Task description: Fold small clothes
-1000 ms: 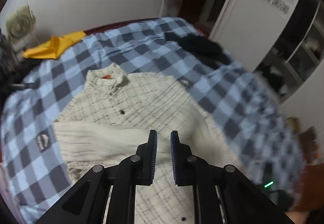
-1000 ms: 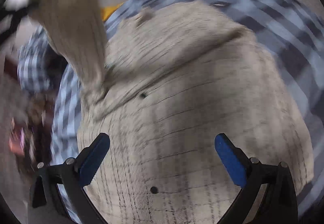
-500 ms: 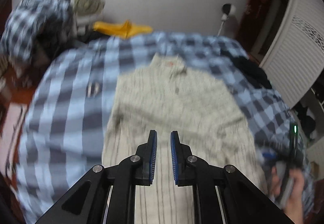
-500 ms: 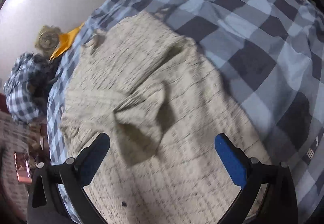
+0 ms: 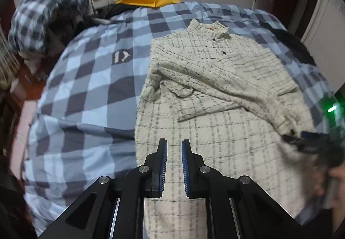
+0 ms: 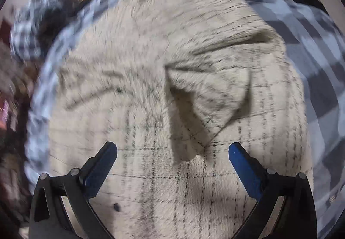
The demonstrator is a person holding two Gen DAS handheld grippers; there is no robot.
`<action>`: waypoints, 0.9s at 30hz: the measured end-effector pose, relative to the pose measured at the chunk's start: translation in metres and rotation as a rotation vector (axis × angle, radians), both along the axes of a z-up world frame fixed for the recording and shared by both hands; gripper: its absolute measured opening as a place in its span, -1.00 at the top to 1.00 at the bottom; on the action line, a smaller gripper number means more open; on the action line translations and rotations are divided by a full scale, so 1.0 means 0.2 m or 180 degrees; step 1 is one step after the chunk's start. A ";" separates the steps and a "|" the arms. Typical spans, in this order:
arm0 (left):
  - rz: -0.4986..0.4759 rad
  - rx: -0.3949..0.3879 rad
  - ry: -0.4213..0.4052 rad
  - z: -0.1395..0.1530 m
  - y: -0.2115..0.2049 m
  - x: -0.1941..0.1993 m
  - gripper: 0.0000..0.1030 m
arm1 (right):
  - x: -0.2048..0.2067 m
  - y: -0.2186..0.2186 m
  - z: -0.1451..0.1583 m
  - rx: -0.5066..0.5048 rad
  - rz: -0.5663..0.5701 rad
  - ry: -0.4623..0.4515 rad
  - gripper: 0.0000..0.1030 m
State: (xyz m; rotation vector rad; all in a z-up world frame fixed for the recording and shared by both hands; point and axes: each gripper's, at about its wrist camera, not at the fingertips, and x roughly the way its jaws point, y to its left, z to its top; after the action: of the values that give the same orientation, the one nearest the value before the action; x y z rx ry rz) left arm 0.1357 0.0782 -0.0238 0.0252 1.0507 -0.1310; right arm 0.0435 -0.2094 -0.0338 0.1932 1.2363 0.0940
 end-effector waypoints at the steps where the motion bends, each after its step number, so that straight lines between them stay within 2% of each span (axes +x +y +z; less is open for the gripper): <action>1: 0.0014 -0.0033 -0.0001 0.01 0.01 0.00 0.77 | 0.02 0.03 -0.04 -0.0201 0.0016 0.0038 -0.97; 2: 0.0040 -0.0072 -0.0007 0.02 0.03 0.00 0.77 | 0.03 0.04 -0.07 -0.0317 0.0009 0.0047 -0.96; 3: 0.0071 -0.0103 -0.0011 0.03 0.05 0.00 0.77 | 0.04 0.04 -0.09 -0.0419 -0.0018 0.0052 -0.74; 4: 0.0126 -0.0135 -0.0010 0.04 0.09 -0.01 0.77 | 0.06 0.03 -0.11 -0.0404 -0.0022 0.0074 0.04; 5: 0.0165 -0.0151 -0.0011 0.05 0.11 -0.01 0.77 | 0.08 0.01 -0.13 -0.0314 -0.0024 0.0182 0.56; 6: 0.0207 -0.0168 -0.0017 0.05 0.14 -0.01 0.77 | 0.11 -0.01 -0.14 -0.0141 -0.0038 0.0293 0.90; 8: 0.0318 -0.0193 -0.0024 0.07 0.20 -0.01 0.77 | 0.17 -0.06 -0.09 0.0087 -0.0106 0.0292 0.91; 10: 0.0396 -0.0190 -0.0032 0.07 0.24 -0.01 0.77 | 0.23 -0.07 0.02 0.0135 -0.0065 0.0162 0.94; 14: 0.0484 -0.0217 -0.0026 0.07 0.29 0.00 0.77 | 0.35 0.00 0.46 0.0375 0.0166 -0.0286 0.95; 17: 0.0487 -0.0332 -0.0036 0.07 0.30 0.00 0.77 | 0.48 0.14 0.82 0.0338 0.0451 -0.0539 0.95; 18: 0.0492 -0.0371 -0.0033 0.07 0.30 0.00 0.77 | 0.54 0.23 0.99 0.0336 0.0598 -0.0629 0.95; 21: 0.0534 -0.0476 -0.0024 0.07 0.33 0.01 0.77 | 0.60 0.34 1.32 0.0379 0.0860 -0.0864 0.96; 24: 0.0602 -0.0561 -0.0017 0.06 0.36 0.01 0.77 | 0.61 0.42 1.59 0.0579 0.1168 -0.1172 0.96; 26: 0.0626 -0.0610 -0.0013 0.06 0.37 0.01 0.77 | 0.51 0.47 1.69 0.0596 0.1444 -0.1433 0.96; 27: 0.0626 -0.0623 -0.0014 0.07 0.38 0.01 0.77 | 0.46 0.49 1.68 0.0529 0.1558 -0.1545 0.96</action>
State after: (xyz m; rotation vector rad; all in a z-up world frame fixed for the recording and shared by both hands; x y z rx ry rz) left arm 0.1386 0.1534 -0.0106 -0.2542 1.0261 -0.0547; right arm 0.1358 -0.1107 0.3032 0.0034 0.7674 0.6334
